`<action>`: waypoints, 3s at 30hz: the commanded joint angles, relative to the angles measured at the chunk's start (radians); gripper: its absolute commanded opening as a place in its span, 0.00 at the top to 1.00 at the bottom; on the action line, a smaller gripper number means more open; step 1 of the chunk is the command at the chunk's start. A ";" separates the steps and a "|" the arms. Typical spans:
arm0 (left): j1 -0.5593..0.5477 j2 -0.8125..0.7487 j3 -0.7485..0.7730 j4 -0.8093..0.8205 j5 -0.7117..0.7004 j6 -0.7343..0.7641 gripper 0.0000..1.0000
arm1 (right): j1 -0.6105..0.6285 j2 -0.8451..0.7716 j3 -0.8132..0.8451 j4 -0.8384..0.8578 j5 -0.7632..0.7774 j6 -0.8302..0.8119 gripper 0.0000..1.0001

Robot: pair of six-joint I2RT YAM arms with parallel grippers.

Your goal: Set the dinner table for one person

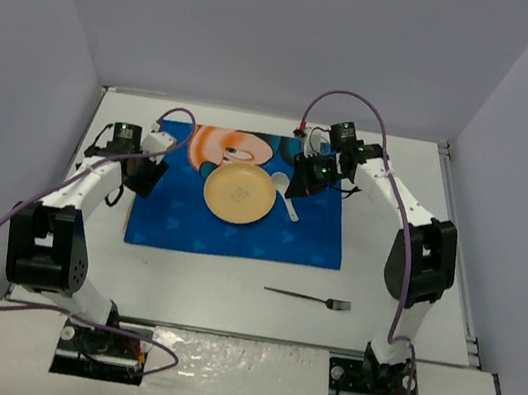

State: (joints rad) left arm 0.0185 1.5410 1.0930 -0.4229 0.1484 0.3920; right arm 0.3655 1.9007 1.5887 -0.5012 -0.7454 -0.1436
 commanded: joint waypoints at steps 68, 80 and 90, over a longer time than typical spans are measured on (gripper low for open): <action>-0.051 0.041 0.068 0.024 -0.090 0.011 0.49 | -0.214 0.224 -0.274 0.671 -0.172 0.604 1.00; -0.051 0.049 0.058 0.034 -0.089 0.012 0.49 | -0.215 0.243 -0.269 0.673 -0.134 0.570 1.00; -0.050 0.052 0.049 0.041 -0.093 0.017 0.49 | -0.228 0.208 -0.318 0.798 -0.187 0.683 1.00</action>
State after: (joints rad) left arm -0.0326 1.5980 1.1342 -0.4233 0.0689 0.3925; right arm 0.1549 2.1422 1.2830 0.1864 -0.9083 0.4924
